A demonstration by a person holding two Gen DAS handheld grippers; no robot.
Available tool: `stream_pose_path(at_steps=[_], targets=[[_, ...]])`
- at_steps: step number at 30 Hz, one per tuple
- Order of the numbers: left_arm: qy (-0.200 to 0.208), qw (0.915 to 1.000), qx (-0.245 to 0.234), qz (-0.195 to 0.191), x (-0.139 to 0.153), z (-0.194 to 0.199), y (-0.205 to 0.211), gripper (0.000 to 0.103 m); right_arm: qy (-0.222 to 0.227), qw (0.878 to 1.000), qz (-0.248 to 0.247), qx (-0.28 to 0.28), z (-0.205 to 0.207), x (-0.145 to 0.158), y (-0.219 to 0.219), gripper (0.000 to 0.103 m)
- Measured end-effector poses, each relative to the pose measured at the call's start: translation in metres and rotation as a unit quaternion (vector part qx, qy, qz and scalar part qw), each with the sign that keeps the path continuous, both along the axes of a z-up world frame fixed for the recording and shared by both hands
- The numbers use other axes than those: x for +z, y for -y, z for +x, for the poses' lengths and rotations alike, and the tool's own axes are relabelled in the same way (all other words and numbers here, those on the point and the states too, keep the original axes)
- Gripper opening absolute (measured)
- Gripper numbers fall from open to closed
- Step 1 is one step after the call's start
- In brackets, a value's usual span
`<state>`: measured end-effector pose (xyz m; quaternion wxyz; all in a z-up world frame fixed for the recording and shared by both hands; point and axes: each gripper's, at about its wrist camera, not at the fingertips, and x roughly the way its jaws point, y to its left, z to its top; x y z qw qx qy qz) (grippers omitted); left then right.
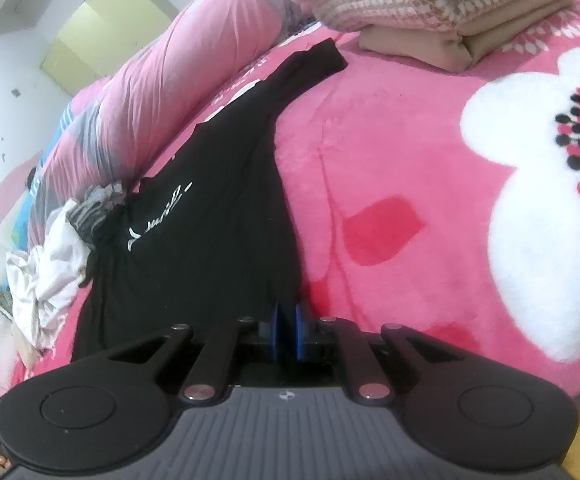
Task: Fold clothes
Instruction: 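Close the right gripper on the T-shirt hem while the left gripper moves to the hem, then close the left gripper on the hem beside the right gripper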
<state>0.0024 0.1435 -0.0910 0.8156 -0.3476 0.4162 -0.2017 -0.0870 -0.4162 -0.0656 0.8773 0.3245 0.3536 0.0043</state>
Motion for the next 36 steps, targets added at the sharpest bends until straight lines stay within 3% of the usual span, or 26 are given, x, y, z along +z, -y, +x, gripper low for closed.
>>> stream_pose_path(at_steps=[3, 5, 11, 13, 15, 18, 24, 31, 36], targets=[[0.001, 0.9992, 0.005, 0.039, 0.001, -0.005, 0.005, 0.006, 0.010, 0.999, -0.045, 0.012, -0.003, 0.009, -0.011, 0.003], [0.003, 0.9987, 0.005, 0.051, 0.003, -0.008, 0.007, 0.003, 0.021, 0.998, -0.066, 0.003, -0.009, 0.017, -0.016, 0.002], [0.029, 0.9992, -0.015, 0.021, 0.021, -0.020, 0.011, 0.002, 0.083, 0.993, -0.080, -0.034, -0.035, 0.060, -0.010, 0.002], [0.035, 0.9989, -0.023, 0.022, 0.024, -0.025, 0.012, 0.002, 0.081, 0.993, -0.082, -0.039, -0.043, 0.063, -0.008, 0.002], [0.036, 0.9986, -0.030, 0.025, 0.024, -0.029, 0.013, 0.002, 0.063, 0.994, -0.079, -0.043, -0.047, 0.055, -0.005, 0.002], [0.003, 0.9990, -0.036, 0.027, 0.007, -0.032, 0.012, 0.001, 0.025, 0.996, -0.061, -0.061, -0.049, 0.031, 0.003, 0.002], [0.016, 0.9987, -0.039, 0.029, 0.011, -0.035, 0.007, 0.001, 0.028, 0.996, -0.042, -0.078, -0.054, 0.031, 0.016, 0.002], [0.011, 0.9962, -0.056, 0.066, 0.009, -0.040, 0.014, 0.001, -0.004, 0.996, -0.041, -0.075, -0.047, 0.018, 0.014, 0.003], [0.007, 0.9947, -0.063, 0.081, 0.006, -0.044, 0.014, 0.002, -0.022, 0.994, -0.040, -0.100, -0.054, 0.015, 0.018, 0.011]])
